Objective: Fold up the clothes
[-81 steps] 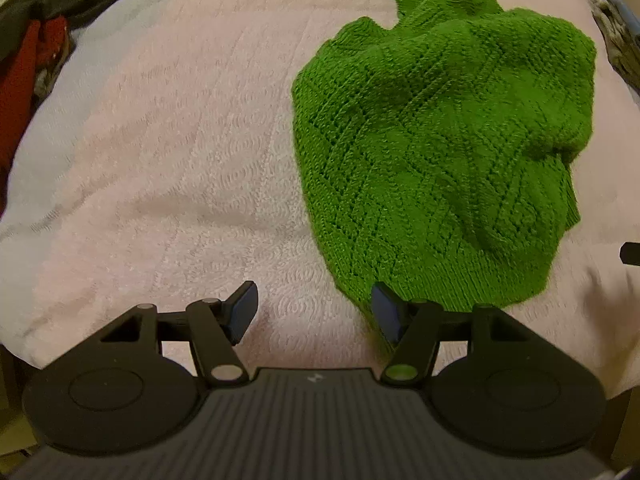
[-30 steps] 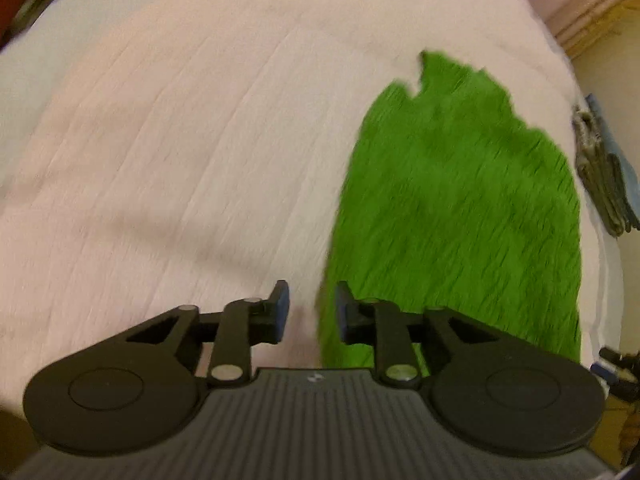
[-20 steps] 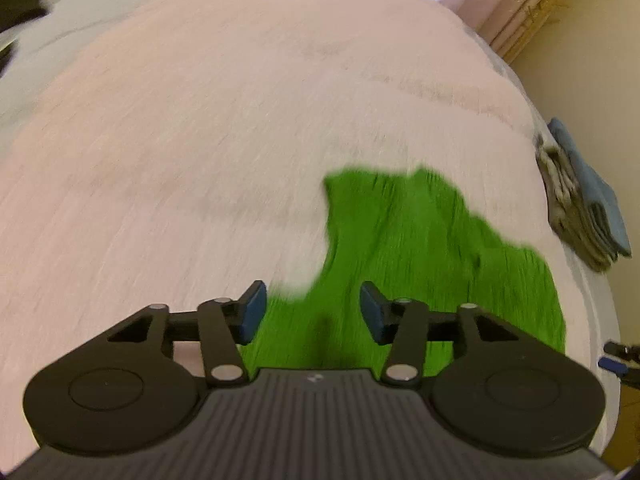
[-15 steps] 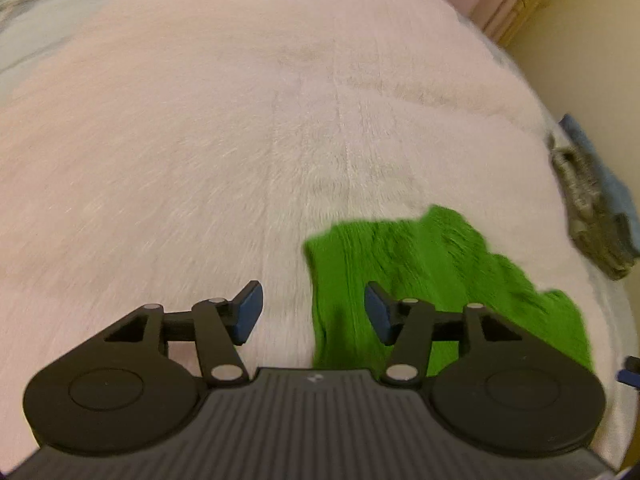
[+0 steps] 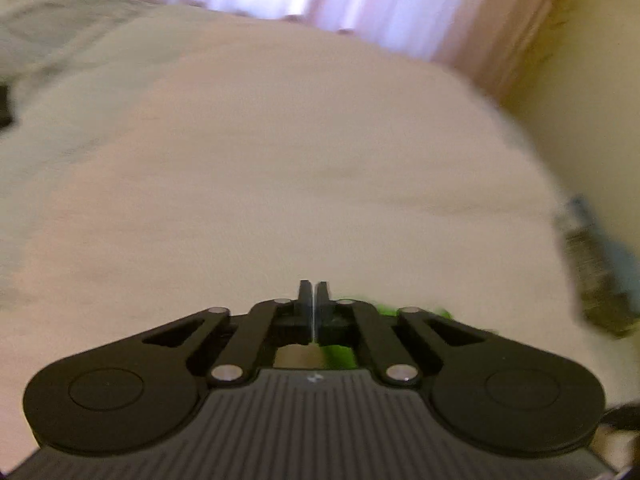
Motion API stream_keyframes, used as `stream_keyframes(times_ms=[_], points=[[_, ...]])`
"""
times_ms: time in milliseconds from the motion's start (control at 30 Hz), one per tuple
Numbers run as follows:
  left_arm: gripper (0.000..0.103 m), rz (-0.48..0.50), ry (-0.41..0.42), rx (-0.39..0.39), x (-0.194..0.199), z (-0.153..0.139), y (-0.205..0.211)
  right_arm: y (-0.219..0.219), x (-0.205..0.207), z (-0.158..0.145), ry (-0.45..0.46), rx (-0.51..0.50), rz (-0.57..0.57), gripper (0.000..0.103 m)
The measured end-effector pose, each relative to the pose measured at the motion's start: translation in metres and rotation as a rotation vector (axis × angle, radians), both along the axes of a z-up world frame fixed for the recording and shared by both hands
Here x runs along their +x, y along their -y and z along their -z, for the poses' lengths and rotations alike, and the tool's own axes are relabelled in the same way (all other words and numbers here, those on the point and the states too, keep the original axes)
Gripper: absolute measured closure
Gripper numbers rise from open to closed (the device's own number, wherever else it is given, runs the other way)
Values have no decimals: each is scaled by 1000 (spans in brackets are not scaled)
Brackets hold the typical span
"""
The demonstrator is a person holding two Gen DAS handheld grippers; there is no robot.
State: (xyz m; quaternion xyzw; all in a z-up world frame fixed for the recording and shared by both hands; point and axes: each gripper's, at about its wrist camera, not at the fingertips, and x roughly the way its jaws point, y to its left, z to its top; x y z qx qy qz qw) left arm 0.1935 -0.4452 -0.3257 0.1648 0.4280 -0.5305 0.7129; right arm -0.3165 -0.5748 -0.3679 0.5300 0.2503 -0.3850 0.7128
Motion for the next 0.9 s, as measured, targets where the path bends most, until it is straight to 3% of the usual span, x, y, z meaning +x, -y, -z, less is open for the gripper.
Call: stream_keyframes(times_ms=[100,167,233,333,367,400,433,500,600,767,800,833,867,900], points=[[96,-79,-132,71,19,32,-9,25,27,14,60,-4,-42,44],[85,-97,-200,53,18,44,-16,41,45,23,101,-5,-69,44],[56,-107,-235,22,15,50,-22,55,56,36,143,34,-70,44],[53,-104,-296,1,12,63,-18,64,68,60,172,127,-71,49],[53,-94,-306,3,10,68,-13,63,72,62,179,135,-81,84],[54,-82,-312,5,8,72,-7,61,75,64,183,142,-92,92],[55,-70,-319,8,6,77,-1,59,78,61,172,127,-112,93],[95,9,-327,8,-1,78,8,59,78,38,157,25,-140,94],[97,61,-271,-36,-4,62,8,64,67,-13,157,-173,-129,95],[98,134,-206,-239,-11,14,-1,62,78,-45,-29,-390,-176,94],[98,144,-187,-265,-15,9,2,61,80,-52,-67,-434,-185,94],[97,136,-163,-269,-20,7,8,61,82,-58,-104,-477,-194,86],[97,125,-139,-267,-24,5,14,60,84,-64,-142,-520,-203,53],[95,113,-114,-265,-29,4,21,60,86,-69,-181,-558,-207,36]])
